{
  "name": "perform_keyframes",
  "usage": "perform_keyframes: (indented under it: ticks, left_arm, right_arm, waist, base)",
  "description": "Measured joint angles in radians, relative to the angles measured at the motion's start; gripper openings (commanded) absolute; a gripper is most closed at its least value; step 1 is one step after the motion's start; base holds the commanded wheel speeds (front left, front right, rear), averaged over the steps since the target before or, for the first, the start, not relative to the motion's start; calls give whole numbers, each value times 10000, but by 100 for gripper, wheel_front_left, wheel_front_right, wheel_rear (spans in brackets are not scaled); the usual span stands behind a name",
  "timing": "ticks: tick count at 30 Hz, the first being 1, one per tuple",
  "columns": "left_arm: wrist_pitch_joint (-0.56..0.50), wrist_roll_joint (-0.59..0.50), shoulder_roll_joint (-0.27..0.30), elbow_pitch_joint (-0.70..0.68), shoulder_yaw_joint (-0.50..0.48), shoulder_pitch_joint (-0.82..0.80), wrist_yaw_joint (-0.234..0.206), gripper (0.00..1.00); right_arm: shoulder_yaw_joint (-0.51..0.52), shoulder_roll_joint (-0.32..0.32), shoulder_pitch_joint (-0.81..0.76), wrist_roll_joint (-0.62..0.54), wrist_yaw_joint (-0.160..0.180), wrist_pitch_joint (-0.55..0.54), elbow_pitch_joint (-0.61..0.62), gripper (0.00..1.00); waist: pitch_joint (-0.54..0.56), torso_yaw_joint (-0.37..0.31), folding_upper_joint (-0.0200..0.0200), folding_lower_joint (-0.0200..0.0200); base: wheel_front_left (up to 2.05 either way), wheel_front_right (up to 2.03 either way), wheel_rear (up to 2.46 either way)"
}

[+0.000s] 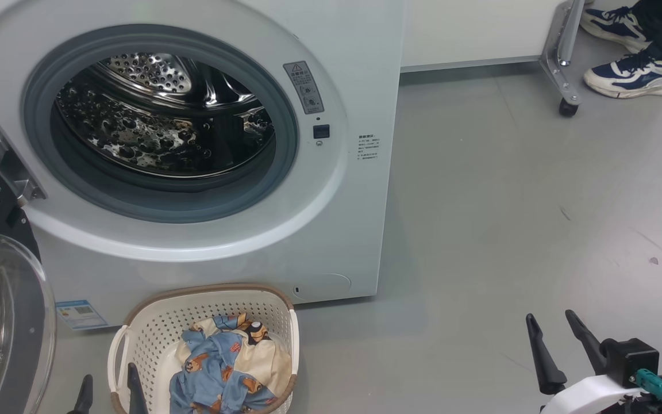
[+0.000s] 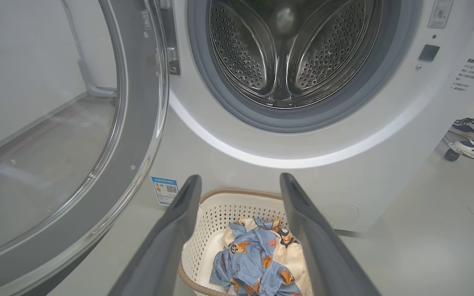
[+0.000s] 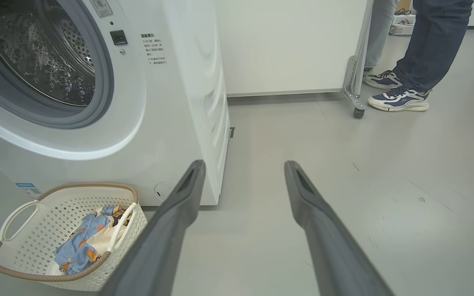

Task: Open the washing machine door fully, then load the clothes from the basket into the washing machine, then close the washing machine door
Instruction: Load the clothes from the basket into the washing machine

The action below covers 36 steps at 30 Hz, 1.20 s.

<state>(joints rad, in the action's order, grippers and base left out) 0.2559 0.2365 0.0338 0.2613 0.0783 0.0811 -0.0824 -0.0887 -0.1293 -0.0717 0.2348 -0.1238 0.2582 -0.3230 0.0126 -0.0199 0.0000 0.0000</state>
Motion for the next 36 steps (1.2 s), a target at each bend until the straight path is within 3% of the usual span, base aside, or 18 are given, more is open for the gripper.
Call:
perform_keyframes:
  ticks: [9,15,36]
  left_arm:
    - [0,-332,2,207,307,1,6,100]
    - [-374,-176,0,894,577,-138,240,100]
    - [-2313,366,725,2957,94,-3301,784,100]
  right_arm:
    - [-211,48,17,19,0,0,50,100]
    - [-313,52,251,61,0,0,263,100]
    - [-1193,184,1686,309,0,0,1043,100]
  waist:
    - [-297,-312,0,0]
    - [-869,-521,0,0]
    - [-3650,-1709,0,0]
  base:
    - [0,0,0]
    - [0,0,0]
    - [0,0,0]
